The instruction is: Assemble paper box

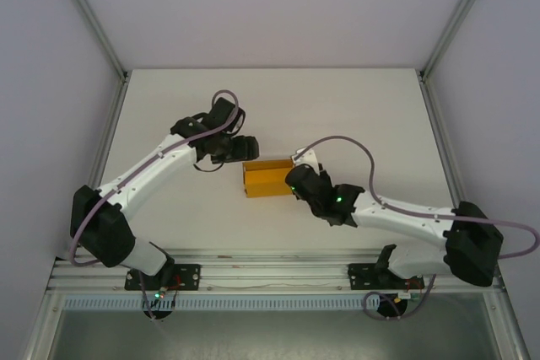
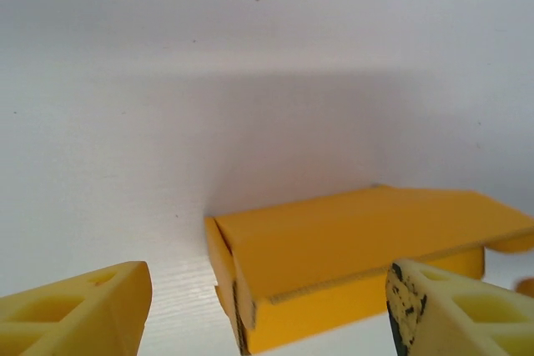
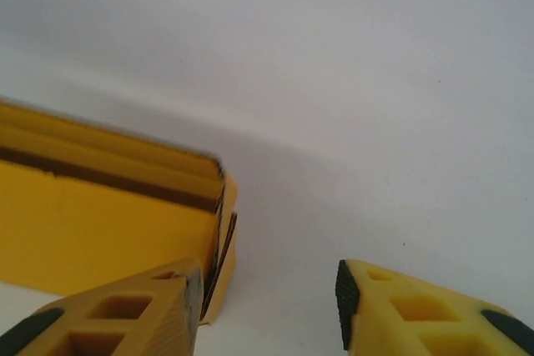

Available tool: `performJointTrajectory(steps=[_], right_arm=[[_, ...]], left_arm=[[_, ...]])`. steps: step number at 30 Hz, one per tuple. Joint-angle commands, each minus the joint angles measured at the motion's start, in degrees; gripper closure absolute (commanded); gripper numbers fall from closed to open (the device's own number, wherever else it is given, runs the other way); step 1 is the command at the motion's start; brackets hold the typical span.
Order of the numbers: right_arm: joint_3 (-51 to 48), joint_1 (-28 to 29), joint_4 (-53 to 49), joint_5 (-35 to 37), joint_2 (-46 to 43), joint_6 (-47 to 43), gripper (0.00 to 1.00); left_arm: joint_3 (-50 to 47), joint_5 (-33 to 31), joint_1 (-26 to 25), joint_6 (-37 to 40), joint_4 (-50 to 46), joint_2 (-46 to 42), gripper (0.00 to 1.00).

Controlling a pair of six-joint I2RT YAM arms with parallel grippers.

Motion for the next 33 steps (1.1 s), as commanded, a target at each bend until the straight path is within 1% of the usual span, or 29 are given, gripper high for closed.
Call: performJointTrajectory(steps=[1,6,8,12,15,17,19,22,25,28,33], right_arm=[[-1.2,-0.9,-0.2,-2.7,-3.7,1.7,0.44],[-0.8,-2.9,2.1,-3.6,-7.0,5.2,0.3],[0.8,-4.4,2.1,-3.9,-6.3,7.6,0.23],[5.6,-7.2,0.3,-3.8,-2.9,10.7,0.18],[7.8,-8.8,-0.6,-5.3,0.1,12.4,0.18],[8.3,-9.9,-0.6,-7.6,2.2,13.4,0.18],[9.2,-11.4,-1.4,-9.3,4.1,14.9,0.2],[9.5,-12.2,-1.6,-11.6,5.8,15.9,0.23],[8.3,-12.2,-1.0,-14.0,6.6,15.8,0.25],[6.9,-12.2,-2.5,-14.2,7.4,17.0,0.28],[1.0,-12.2,-0.6,-16.2,6.0,19.8,0.31]], left_arm=[[-2.0,-1.3,0.2,-1.3,2.8,-0.3,0.27],[-4.8,-1.4,0.1,-1.6,5.3,-0.5,0.27],[-5.4,-0.5,0.1,-1.6,6.4,-0.3,0.27],[-6.1,0.2,0.1,-1.3,6.4,0.5,0.3],[-7.4,1.0,0.1,-1.1,7.4,0.3,0.32],[-8.7,1.4,0.1,-1.2,8.3,0.0,0.34],[-9.7,1.7,0.1,-1.3,8.9,-0.2,0.34],[-10.9,2.4,0.1,-1.4,9.7,-0.6,0.35],[-12.4,3.3,0.1,-1.4,11.0,-1.6,0.35],[-13.9,4.2,0.1,-1.6,12.0,-2.2,0.36],[-16.9,5.9,0.1,-2.7,14.2,-2.1,0.42]])
